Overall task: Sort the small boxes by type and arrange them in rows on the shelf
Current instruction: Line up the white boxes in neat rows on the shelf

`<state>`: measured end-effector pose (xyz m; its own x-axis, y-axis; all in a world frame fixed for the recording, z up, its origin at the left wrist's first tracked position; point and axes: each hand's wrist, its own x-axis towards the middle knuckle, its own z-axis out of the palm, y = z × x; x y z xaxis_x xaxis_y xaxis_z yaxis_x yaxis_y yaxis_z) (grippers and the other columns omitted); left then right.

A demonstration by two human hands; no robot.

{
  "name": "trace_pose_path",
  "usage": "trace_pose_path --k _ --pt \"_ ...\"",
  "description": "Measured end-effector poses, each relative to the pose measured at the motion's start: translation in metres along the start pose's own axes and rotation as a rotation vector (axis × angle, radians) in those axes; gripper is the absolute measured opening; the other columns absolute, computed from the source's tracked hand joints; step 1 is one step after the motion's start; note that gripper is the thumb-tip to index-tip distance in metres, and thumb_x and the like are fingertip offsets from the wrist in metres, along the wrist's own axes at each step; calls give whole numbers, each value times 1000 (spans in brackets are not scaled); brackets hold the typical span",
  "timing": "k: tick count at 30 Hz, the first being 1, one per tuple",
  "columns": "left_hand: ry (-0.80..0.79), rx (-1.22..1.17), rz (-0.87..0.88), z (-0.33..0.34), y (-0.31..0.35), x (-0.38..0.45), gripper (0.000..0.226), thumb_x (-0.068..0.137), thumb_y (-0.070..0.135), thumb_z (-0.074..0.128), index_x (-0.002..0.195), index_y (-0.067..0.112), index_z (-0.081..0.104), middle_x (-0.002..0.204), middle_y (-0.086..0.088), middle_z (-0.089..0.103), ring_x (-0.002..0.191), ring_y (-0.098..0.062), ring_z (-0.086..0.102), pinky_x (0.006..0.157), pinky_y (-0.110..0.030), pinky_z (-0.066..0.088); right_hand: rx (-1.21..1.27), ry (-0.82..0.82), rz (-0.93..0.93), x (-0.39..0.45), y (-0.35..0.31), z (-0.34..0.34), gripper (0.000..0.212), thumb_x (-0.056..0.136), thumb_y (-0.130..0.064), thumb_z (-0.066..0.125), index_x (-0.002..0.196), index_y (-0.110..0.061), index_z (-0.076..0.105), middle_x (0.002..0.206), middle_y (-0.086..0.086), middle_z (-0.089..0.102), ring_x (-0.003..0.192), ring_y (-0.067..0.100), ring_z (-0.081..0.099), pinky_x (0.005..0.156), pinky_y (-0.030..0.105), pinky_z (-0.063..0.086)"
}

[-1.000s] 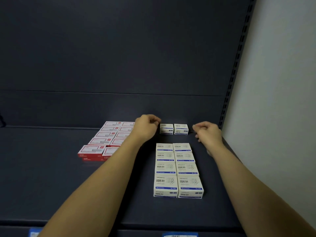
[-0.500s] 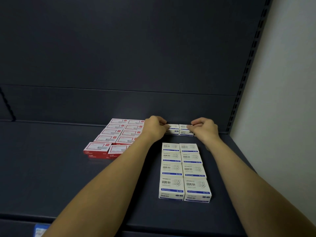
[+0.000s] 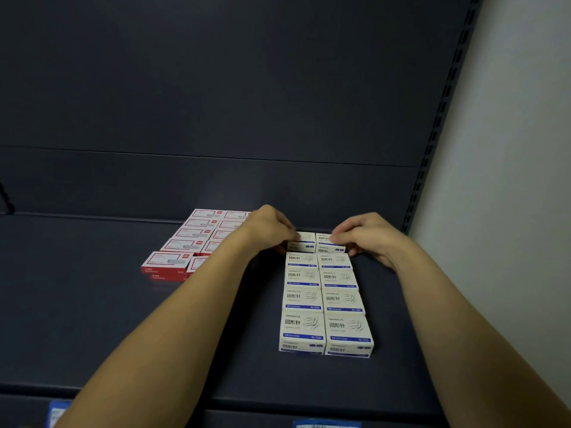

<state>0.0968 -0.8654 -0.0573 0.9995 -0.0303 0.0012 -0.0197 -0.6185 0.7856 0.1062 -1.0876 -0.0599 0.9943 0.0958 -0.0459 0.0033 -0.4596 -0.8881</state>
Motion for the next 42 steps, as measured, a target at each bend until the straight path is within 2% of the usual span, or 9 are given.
trace_pose_path --k 6,12,16,21,29,34,42 --pt "-117 -47 6 -6 -1 -5 15 86 20 77 96 9 74 92 -8 77 84 -25 76 84 -38 62 -17 -75 -15 -5 -3 -4 10 81 -6 78 91 -6 77 85 6 77 79 15 70 64 26 53" --pt "-181 -113 45 -5 -5 -2 15 87 12 74 102 11 71 101 -12 73 93 -28 74 84 -45 61 -19 -120 -26 -8 -3 -6 13 78 -7 80 91 -6 77 84 5 77 78 13 69 71 28 53" --pt "-190 -93 58 -5 -3 -4 13 89 10 71 101 7 72 96 -11 75 93 -27 73 83 -39 62 -36 -156 -38 -9 -4 -7 13 78 -7 80 91 -6 77 86 5 77 82 14 68 72 29 52" --pt "-206 -56 61 -6 -4 -5 11 88 12 71 98 8 73 93 -8 73 86 -20 69 69 -27 57 -33 -171 -37 -10 -3 -7 13 79 -7 79 92 -6 77 84 4 77 83 14 68 70 27 51" --pt "-210 -47 63 -5 -5 -3 11 86 12 71 96 10 73 98 -10 73 90 -22 68 70 -29 57 -41 -193 -45 -12 -4 -7 15 80 -9 79 95 -7 76 84 2 76 82 11 68 69 26 50" --pt "-224 -63 69 -6 -4 -6 18 87 12 72 105 14 69 99 -7 71 90 -20 67 69 -27 55 -40 -209 -36 -13 -3 -6 15 81 -9 78 95 -6 75 85 5 76 81 14 66 63 27 46" --pt "-224 -45 76 -6 -2 -8 12 87 14 72 99 12 74 99 -8 75 90 -18 68 65 -24 52 -39 -218 -32 -13 -3 -7 14 82 -10 78 95 -6 74 84 3 76 81 12 67 65 26 47"
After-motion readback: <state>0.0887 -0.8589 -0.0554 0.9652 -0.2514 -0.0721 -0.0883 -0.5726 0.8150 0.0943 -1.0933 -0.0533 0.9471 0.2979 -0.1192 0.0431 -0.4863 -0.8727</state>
